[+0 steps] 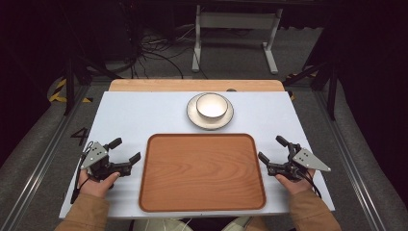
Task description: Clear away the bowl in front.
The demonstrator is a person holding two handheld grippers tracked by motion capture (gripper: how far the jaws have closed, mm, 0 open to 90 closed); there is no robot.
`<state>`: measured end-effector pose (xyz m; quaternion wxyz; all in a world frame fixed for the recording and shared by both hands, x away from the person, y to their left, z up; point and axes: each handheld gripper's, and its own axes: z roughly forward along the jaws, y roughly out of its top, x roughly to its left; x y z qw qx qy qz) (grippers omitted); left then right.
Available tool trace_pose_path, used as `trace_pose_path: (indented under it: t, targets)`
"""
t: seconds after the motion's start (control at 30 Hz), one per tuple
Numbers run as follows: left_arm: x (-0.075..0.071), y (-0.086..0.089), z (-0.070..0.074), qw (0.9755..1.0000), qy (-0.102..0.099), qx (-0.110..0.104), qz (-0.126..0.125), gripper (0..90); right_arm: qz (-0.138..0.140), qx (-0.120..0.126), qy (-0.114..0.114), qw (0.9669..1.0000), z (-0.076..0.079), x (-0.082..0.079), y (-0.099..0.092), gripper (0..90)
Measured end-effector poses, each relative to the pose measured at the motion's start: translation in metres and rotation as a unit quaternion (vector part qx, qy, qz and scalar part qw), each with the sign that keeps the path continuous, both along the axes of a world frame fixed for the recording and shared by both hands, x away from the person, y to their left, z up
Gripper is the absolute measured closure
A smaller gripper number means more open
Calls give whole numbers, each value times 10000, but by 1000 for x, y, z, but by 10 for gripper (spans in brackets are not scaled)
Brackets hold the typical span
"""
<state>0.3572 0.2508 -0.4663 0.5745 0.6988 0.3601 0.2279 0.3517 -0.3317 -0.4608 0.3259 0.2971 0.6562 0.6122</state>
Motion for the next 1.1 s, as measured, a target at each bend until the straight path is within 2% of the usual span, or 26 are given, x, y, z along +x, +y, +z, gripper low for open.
trace_pose_path:
  t: [0.27,0.43,0.57,0.77,0.9,0.97,1.1]
  targets:
    - [-2,-8,18,9999,-38,-107,-109,96,4,70,26,10000,0,0,-1,79]
    - [-2,-10,30,9998,-39,-173,-51,99,0,89,38,10000,0,1,-1,77]
    - [1,-14,38,9999,13,-90,-88,109,-10,95,61,9999,0,1,-1,75]
    - [8,-26,56,9997,-60,-82,-238,113,-25,96,67,9999,0,1,-1,69]
    - [16,-39,68,9989,-134,14,-441,112,-15,97,73,9999,0,1,-2,72]
    - [21,-46,73,9985,-139,89,-524,112,-12,94,69,9999,0,1,-1,72]
    - [33,-60,78,9977,-158,76,-654,111,-6,77,59,10000,0,1,-2,72]
